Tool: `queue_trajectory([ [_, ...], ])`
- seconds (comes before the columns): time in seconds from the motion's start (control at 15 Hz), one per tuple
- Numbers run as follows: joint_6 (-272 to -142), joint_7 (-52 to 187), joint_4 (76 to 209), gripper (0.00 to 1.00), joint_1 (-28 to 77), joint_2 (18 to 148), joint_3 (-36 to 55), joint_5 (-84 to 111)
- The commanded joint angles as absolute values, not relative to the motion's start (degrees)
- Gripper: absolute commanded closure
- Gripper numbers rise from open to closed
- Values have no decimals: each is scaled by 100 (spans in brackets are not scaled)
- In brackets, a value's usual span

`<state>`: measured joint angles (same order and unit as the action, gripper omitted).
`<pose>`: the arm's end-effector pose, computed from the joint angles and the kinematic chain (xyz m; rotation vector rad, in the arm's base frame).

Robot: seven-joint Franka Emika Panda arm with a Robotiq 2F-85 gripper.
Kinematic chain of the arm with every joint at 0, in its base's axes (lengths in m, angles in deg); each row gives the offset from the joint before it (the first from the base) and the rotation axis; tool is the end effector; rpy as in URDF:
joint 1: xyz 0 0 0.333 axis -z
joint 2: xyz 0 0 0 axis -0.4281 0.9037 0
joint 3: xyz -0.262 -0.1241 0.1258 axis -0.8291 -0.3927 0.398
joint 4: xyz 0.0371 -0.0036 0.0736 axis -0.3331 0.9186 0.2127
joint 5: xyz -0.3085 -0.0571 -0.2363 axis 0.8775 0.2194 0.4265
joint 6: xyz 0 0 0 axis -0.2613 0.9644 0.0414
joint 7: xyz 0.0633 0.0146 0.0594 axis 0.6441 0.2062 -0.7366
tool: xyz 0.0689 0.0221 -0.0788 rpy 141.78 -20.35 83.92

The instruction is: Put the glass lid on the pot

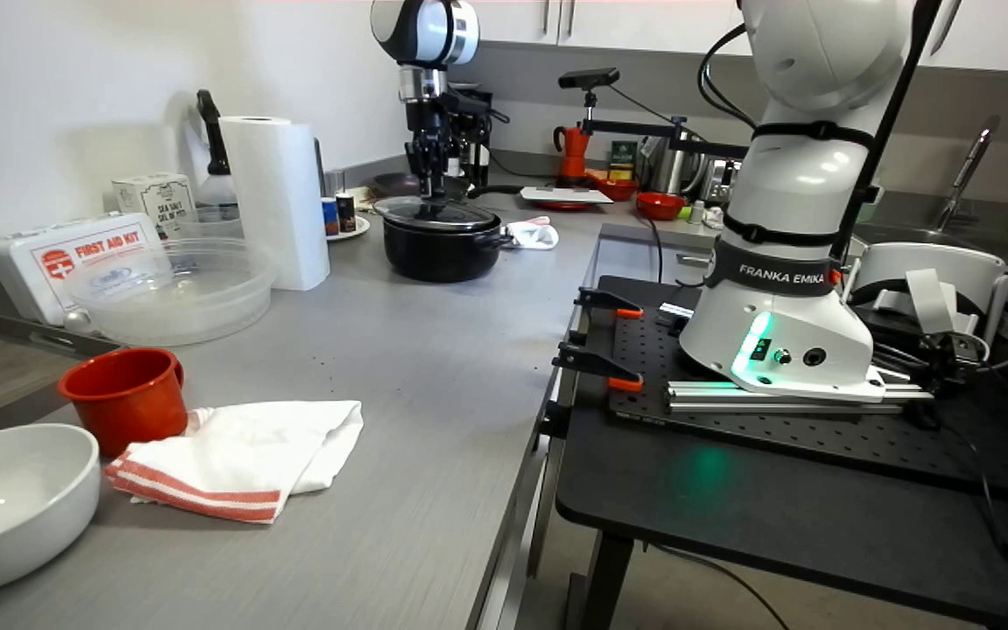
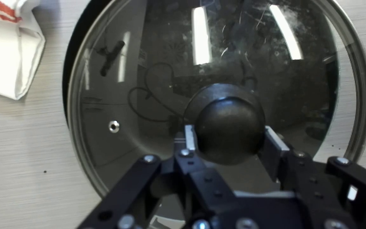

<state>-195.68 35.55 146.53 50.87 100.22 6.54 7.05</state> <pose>0.5664 -0.3466 0.2497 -3.0805 0.1832 0.1755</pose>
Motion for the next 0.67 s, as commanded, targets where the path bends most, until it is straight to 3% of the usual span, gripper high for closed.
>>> queue_trajectory([
  [0.0,-19377,3423,14512,75,5180,9997,674,595],
  [0.6,-19437,3446,14605,75,5237,9947,641,641],
])
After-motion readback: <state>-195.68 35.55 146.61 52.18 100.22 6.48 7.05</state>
